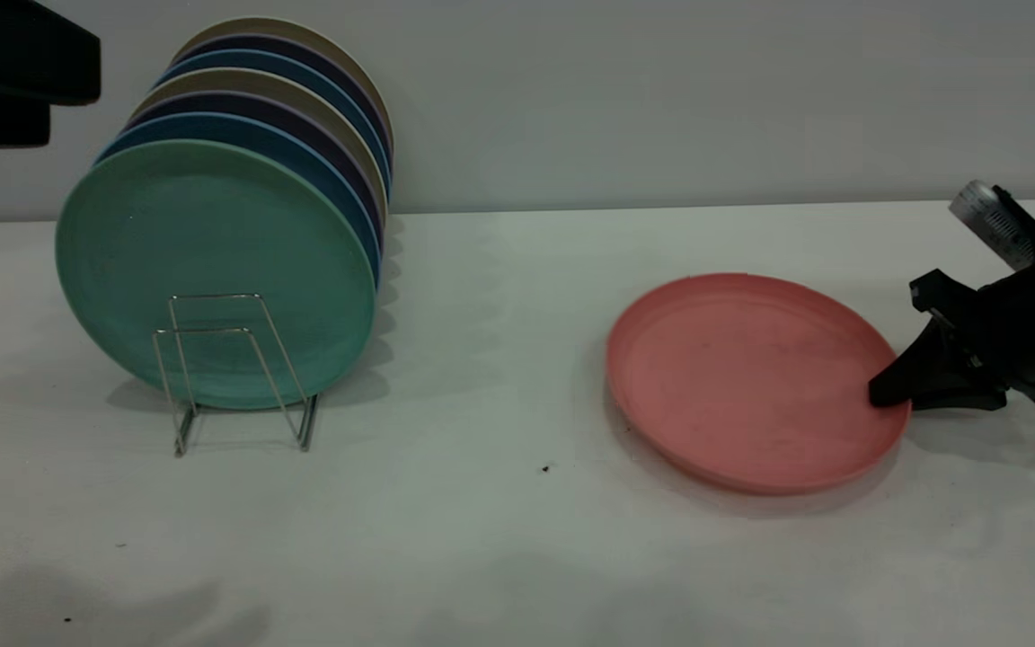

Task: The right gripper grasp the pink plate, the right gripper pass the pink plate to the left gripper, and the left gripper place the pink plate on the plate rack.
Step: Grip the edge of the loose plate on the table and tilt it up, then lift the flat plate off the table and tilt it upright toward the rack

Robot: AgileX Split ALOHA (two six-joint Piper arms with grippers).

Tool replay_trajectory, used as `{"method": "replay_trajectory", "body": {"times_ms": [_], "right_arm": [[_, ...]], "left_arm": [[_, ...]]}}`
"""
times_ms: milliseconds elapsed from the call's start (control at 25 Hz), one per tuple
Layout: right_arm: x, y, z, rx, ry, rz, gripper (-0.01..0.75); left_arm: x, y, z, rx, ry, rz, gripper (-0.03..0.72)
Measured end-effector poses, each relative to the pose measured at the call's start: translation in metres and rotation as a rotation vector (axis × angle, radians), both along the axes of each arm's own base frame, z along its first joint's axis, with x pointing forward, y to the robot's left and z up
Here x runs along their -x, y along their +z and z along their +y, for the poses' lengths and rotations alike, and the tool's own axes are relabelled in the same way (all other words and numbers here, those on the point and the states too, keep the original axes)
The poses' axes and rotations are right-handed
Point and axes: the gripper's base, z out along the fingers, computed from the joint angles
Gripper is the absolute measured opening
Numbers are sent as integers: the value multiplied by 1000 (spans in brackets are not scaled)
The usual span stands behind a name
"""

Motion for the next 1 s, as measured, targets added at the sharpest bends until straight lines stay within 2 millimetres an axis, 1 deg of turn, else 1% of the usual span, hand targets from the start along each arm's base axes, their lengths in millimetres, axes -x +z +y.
{"method": "replay_trajectory", "body": {"times_ms": [80,200,360,520,640,760,1000], "right_arm": [[4,2,4,-35,74,-8,18],[7,6,9,-85,147,-27,18],[8,11,14,-160,174,-50,17],[7,17,23,-236,177,-69,17],[7,18,34,-253,211,-72,17],[8,19,49,-260,250,-69,17],[13,19,84,-271,336,-62,17]], "left_arm": [[-2,-4,-1,5,-10,22,430],[-9,-16,-2,2,-33,77,403],[-21,-36,-5,16,-60,142,377],[-34,-56,-10,74,-88,194,375],[-43,-70,-12,108,-86,212,375],[-48,-81,-12,127,-67,236,375],[-51,-90,-12,129,-63,263,374]]}}
